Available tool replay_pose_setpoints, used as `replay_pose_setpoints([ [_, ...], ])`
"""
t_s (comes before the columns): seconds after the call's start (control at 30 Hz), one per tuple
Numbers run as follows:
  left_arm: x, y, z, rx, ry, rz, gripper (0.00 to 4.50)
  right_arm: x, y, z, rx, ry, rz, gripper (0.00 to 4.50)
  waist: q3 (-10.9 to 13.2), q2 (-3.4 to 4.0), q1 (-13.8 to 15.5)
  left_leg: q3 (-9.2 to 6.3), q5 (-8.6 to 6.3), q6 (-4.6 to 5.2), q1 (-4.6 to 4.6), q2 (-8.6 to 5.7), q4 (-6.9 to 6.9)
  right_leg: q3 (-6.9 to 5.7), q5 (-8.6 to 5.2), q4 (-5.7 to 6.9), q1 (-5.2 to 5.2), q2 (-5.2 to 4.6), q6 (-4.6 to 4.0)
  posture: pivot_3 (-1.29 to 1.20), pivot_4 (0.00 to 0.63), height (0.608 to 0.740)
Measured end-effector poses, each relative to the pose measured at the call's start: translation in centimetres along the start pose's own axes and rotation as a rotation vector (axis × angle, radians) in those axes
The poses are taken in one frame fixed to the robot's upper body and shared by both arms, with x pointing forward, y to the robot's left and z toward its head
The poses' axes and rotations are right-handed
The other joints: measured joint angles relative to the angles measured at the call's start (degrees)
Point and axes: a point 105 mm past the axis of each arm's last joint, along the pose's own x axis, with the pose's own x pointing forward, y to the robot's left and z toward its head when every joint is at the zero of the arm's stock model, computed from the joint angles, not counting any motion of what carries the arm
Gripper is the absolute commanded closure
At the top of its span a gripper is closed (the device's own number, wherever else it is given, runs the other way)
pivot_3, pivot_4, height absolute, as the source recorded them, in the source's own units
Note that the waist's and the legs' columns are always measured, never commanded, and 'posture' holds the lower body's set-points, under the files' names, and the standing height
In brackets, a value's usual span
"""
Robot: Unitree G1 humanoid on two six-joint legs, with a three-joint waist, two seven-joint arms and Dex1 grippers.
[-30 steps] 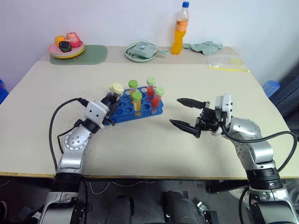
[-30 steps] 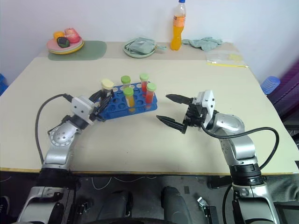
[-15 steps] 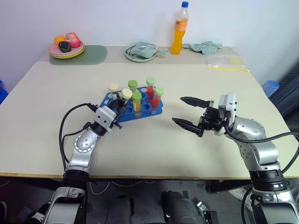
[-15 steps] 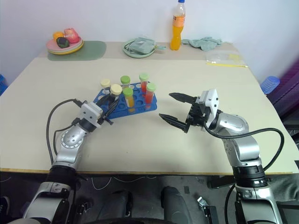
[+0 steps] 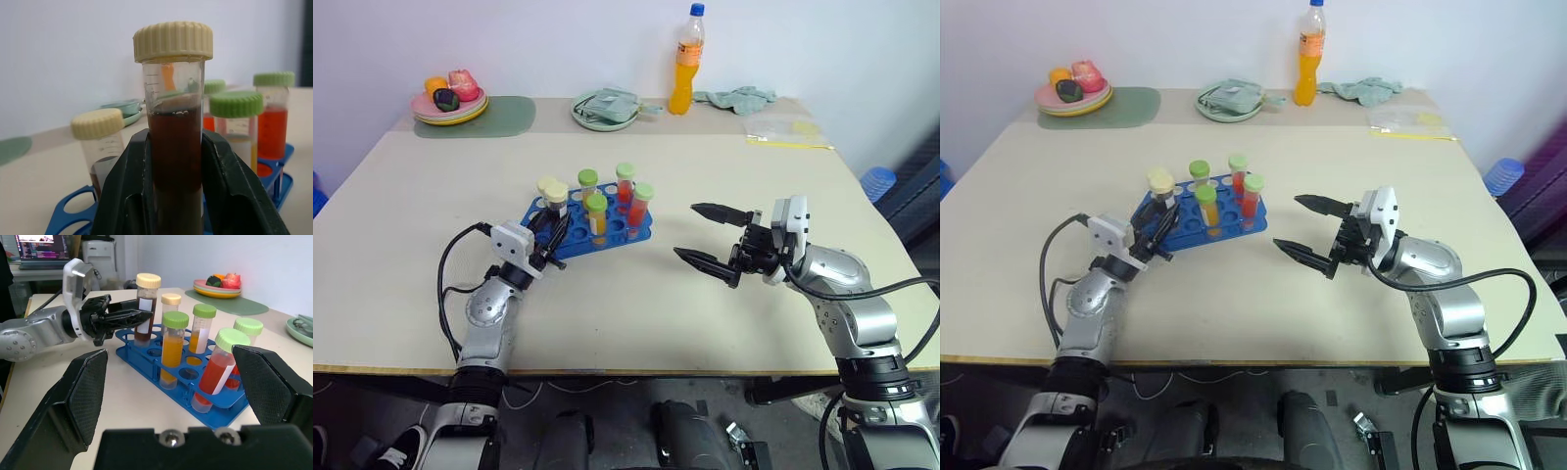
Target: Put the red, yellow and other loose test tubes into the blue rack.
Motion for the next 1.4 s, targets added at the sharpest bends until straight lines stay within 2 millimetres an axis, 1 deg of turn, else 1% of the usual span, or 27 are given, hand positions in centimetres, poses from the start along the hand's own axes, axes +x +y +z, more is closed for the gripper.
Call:
replay_pose_setpoints([
  [0.07,-0.7,0.6,-0.7,-0.026,0.033,0.032,0.74,0.0,0.0,0.0,-0.001,0.003,0.003,0.00,0.0,0.00,0.2,-0.03,0.00,0.00,-0.02,0.01,0.01,-0.01,0.00,0.00,-0.01,0.02,0.00,0.00,0.150,0.740],
  [0.1,-0.8,0.9,-0.7,-0.028,0.035,0.041,0.15,-0.1,0.0,0.0,-0.002,0.003,0.006,0.00,0.0,0.00,0.3,-0.03,0.00,0.00,-0.02,0.01,0.02,-0.02,0.00,0.00,0.00,0.02,0.00,0.00,0.150,0.740],
  [0.13,-0.9,1.1,-0.6,-0.025,0.033,0.048,0.03,-0.1,0.0,0.0,-0.003,0.002,0.007,0.00,0.0,0.00,0.4,-0.02,0.00,0.00,-0.02,0.00,0.02,-0.01,0.00,-0.01,0.01,0.01,0.00,0.00,0.150,0.740],
  [0.2,-1.0,1.6,-0.4,-0.017,0.031,0.055,0.03,-0.1,0.1,0.0,-0.006,0.001,0.009,0.00,0.0,0.00,0.5,-0.02,0.00,0.00,-0.03,-0.01,0.02,-0.01,0.00,-0.02,0.01,0.00,0.00,0.00,0.150,0.740],
  [0.27,-1.1,1.5,0.0,-0.020,0.023,0.038,0.03,-0.1,0.1,0.0,-0.007,0.002,0.010,0.00,0.0,0.00,0.5,-0.02,0.00,0.00,-0.03,0.00,0.02,-0.02,0.00,-0.02,0.01,0.00,-0.01,0.00,0.150,0.740],
  [0.37,-2.1,2.3,1.1,0.009,0.025,0.007,0.03,-0.3,0.1,0.0,-0.009,0.012,0.013,0.00,0.0,0.00,0.1,-0.02,0.00,0.00,0.00,0.04,-0.02,-0.01,-0.01,0.01,-0.02,0.04,-0.02,0.00,0.150,0.740],
  [0.5,-4.3,4.3,3.2,0.056,0.079,-0.053,0.03,-0.4,-0.1,-0.3,-0.001,0.018,0.013,0.00,0.0,0.01,0.0,-0.01,0.00,0.00,0.01,0.06,-0.04,-0.01,-0.03,0.02,-0.02,0.04,-0.05,0.00,0.150,0.740],
  [0.57,-5.2,4.8,3.8,0.053,0.120,-0.094,0.03,-0.3,-0.2,-0.5,0.006,0.022,0.014,0.00,0.0,0.02,0.2,0.00,0.00,0.00,-0.01,0.06,-0.03,-0.01,-0.04,0.00,-0.03,0.02,-0.06,0.00,0.150,0.740],
  [0.67,-6.4,4.7,4.6,0.068,0.202,-0.208,0.03,0.0,-0.3,-0.2,-0.005,0.020,0.024,0.00,0.0,0.02,0.4,0.00,0.00,0.00,-0.04,0.05,-0.03,-0.03,-0.14,-0.03,-0.03,0.01,-0.23,0.00,0.150,0.740],
  [0.77,-6.7,4.2,5.6,0.071,0.238,-0.313,0.03,0.1,-0.4,-0.3,-0.002,0.021,0.040,0.00,0.0,0.02,0.5,0.01,0.00,0.00,-0.04,0.05,-0.03,-0.03,-0.16,-0.05,-0.03,-0.02,-0.26,0.00,0.150,0.740],
  [0.83,-7.0,4.4,6.2,0.068,0.266,-0.368,0.03,-0.1,-0.3,-0.4,0.003,0.027,0.055,0.00,0.0,0.01,0.4,0.02,0.00,0.00,-0.03,0.06,-0.07,-0.03,-0.18,-0.04,-0.06,0.01,-0.30,0.00,0.150,0.740],
  [0.9,-7.3,4.6,6.9,0.061,0.282,-0.407,0.03,-0.4,-0.2,-0.4,0.000,0.044,0.080,0.00,0.1,0.08,0.3,0.03,0.00,0.00,-0.02,0.06,-0.10,-0.03,-0.19,-0.04,-0.07,0.00,-0.31,0.00,0.150,0.740],
  [1.0,-7.9,4.1,7.8,-0.002,0.304,-0.504,0.03,-2.1,-0.5,-0.3,0.029,0.079,0.082,0.00,0.1,0.05,0.5,0.02,0.00,0.00,-0.04,0.07,-0.12,-0.05,-0.21,-0.04,-0.09,-0.01,-0.34,0.00,0.150,0.740],
  [1.03,-8.0,3.8,8.1,-0.018,0.314,-0.536,0.03,-2.8,-0.5,-0.4,0.033,0.091,0.068,0.00,0.1,0.04,0.6,0.01,0.00,0.00,-0.05,0.06,-0.12,-0.05,-0.24,-0.05,-0.09,-0.01,-0.36,0.00,0.150,0.740],
  [1.1,-7.8,3.1,8.8,-0.001,0.307,-0.596,0.03,-3.6,0.3,-1.0,0.031,0.132,0.067,0.00,0.1,0.02,0.6,0.01,-0.01,0.00,-0.04,0.06,-0.14,-0.06,-0.26,-0.06,-0.07,-0.01,-0.39,0.00,0.150,0.740],
  [1.17,-6.8,2.2,9.3,0.005,0.267,-0.623,0.03,-4.1,0.8,-1.7,0.050,0.152,0.056,0.00,0.1,0.03,0.6,0.03,0.00,0.00,-0.03,0.05,-0.10,-0.04,-0.26,-0.06,-0.06,-0.01,-0.39,0.00,0.150,0.740],
  [1.2,-6.3,1.8,9.2,-0.002,0.255,-0.632,0.03,-4.3,0.7,-1.8,0.052,0.153,0.047,0.00,0.1,0.04,0.5,0.04,0.00,0.00,-0.03,0.05,-0.08,-0.02,-0.26,-0.06,-0.06,0.00,-0.39,0.00,0.150,0.740],
  [1.3,-5.2,0.7,8.1,-0.019,0.248,-0.652,0.03,-5.1,0.3,-1.3,0.029,0.167,0.002,0.00,0.1,0.05,0.3,0.03,0.00,0.01,-0.01,0.06,-0.08,-0.01,-0.24,-0.04,-0.07,0.06,-0.36,0.00,0.150,0.740],
  [1.4,-4.6,0.0,7.0,-0.041,0.253,-0.663,0.03,-5.6,0.5,-1.1,0.012,0.183,-0.018,0.00,0.1,0.04,0.2,0.00,0.00,0.01,-0.01,0.06,-0.12,-0.02,-0.24,-0.03,-0.08,0.09,-0.36,0.00,0.150,0.740],
])
